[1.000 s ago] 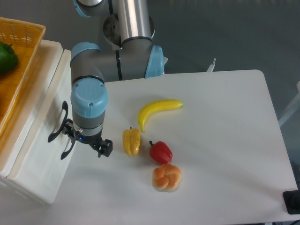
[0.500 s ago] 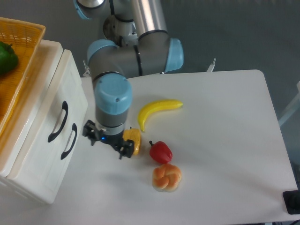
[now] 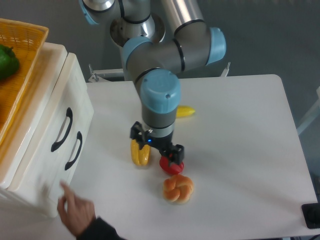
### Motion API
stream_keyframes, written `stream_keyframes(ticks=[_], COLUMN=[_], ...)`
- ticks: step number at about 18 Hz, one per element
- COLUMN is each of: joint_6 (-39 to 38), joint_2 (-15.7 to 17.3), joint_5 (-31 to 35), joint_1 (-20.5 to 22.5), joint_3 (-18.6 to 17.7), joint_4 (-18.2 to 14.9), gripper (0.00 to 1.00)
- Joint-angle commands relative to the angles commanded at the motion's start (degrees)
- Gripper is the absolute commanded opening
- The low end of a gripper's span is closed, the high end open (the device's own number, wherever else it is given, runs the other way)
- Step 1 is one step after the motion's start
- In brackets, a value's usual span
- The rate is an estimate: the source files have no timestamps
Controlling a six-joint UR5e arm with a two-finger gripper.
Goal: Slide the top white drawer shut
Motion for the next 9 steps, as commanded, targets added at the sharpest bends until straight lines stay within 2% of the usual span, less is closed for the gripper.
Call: stream_keyframes(ticks=[5,9], joint_6=[12.2,17.6], joint_2=[4.0,4.5], joint_5=[0.5,-0.9], joint_1=[6.9,11.1], joint_3=[-0.5,-0.1], joint_4=[-1.4,-2.3], gripper=[1.0,1.0])
